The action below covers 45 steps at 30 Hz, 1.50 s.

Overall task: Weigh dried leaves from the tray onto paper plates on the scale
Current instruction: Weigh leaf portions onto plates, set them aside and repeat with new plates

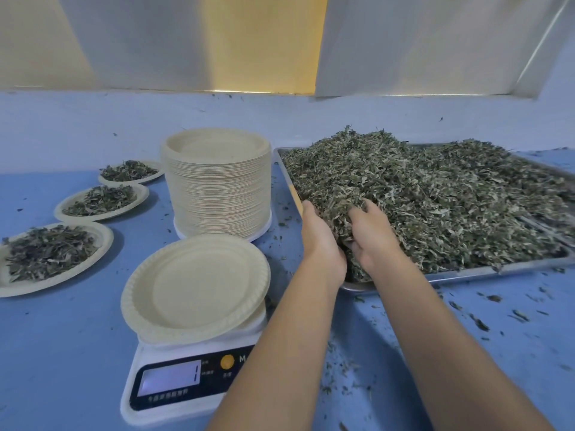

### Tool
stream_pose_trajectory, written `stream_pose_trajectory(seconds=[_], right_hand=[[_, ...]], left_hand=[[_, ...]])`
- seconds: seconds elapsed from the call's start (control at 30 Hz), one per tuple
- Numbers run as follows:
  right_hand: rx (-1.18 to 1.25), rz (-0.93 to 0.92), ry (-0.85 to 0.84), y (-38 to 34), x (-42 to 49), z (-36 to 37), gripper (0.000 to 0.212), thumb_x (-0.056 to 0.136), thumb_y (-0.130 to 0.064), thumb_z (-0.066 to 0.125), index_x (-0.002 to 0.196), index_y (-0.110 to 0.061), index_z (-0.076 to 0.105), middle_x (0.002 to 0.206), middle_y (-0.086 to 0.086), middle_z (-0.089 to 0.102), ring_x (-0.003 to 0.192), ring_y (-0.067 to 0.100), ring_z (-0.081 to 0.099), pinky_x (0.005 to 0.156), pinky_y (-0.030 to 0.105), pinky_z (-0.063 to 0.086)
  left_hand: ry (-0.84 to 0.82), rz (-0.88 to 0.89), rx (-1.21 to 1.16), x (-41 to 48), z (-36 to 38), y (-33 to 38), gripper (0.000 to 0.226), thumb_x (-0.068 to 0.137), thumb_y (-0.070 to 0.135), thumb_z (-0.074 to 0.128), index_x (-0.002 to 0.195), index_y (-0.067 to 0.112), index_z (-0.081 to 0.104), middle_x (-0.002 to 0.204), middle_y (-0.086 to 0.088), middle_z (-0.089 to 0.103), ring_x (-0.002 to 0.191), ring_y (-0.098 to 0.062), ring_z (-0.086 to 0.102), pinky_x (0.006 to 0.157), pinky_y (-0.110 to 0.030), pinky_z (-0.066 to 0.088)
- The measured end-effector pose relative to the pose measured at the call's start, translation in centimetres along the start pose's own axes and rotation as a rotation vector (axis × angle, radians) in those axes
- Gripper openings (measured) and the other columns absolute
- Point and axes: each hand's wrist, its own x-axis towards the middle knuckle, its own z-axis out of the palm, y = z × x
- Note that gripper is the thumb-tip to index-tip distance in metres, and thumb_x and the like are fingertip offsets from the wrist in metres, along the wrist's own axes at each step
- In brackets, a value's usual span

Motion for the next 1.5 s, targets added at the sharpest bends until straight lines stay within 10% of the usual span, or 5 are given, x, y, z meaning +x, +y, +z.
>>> stream_pose_trajectory(seconds=[0.67, 0.93, 1.07, 1.3, 1.5], right_hand=[[0.169, -0.089, -0.152, -4.0, -7.3, 6.1, 0.033, 0.097, -0.011, 0.040, 0.126, -0.025, 0.049, 0.107, 0.000, 0.063, 0.096, 0.011, 0.063, 0.094, 0.041, 0.051], [0.261, -0.059, -0.430, -1.7, -11.5, 13.3, 0.025, 0.094, -0.001, 0.042, 0.093, -0.018, 0.060, 0.074, -0.003, 0.069, 0.061, 0.005, 0.066, 0.051, 0.015, 0.050], [0.205, 0.013, -0.536, -0.7, -11.6, 14.1, 0.030, 0.094, -0.002, 0.042, 0.097, -0.024, 0.063, 0.082, -0.003, 0.072, 0.078, 0.012, 0.071, 0.065, 0.027, 0.058], [-0.547, -0.434, -0.596, -1.8, -10.1, 11.6, 0.023, 0.094, -0.009, 0.046, 0.108, -0.021, 0.059, 0.102, 0.003, 0.066, 0.087, 0.023, 0.061, 0.068, 0.027, 0.047], [-0.954, -0.642, -0.645, -2.2, -9.7, 10.8, 0.031, 0.092, -0.010, 0.054, 0.122, -0.016, 0.059, 0.119, 0.007, 0.059, 0.100, 0.022, 0.053, 0.062, 0.021, 0.032]], left_hand=[[-0.091, 0.249, -0.175, -6.6, -2.1, 5.7, 0.040, 0.096, 0.038, 0.040, 0.117, 0.012, 0.063, 0.119, -0.009, 0.065, 0.109, -0.023, 0.062, 0.092, -0.035, 0.049], [0.199, 0.407, -0.215, -9.2, -8.3, 10.2, 0.029, 0.090, 0.027, 0.042, 0.069, 0.019, 0.061, 0.065, 0.002, 0.064, 0.063, -0.016, 0.063, 0.053, -0.019, 0.048], [0.355, 0.363, -0.122, -9.8, -9.5, 11.3, 0.032, 0.088, 0.026, 0.043, 0.058, 0.021, 0.052, 0.063, 0.002, 0.057, 0.060, -0.016, 0.054, 0.058, -0.025, 0.043], [0.414, 0.369, 0.007, -11.3, -9.0, 12.8, 0.035, 0.098, 0.015, 0.037, 0.062, 0.016, 0.039, 0.021, 0.015, 0.034, 0.017, 0.004, 0.035, 0.018, -0.010, 0.017], [0.437, 0.365, -0.025, -10.6, -9.7, 14.1, 0.013, 0.094, 0.017, 0.039, 0.082, 0.017, 0.045, 0.063, 0.005, 0.041, 0.035, -0.003, 0.035, 0.045, -0.025, 0.027]])
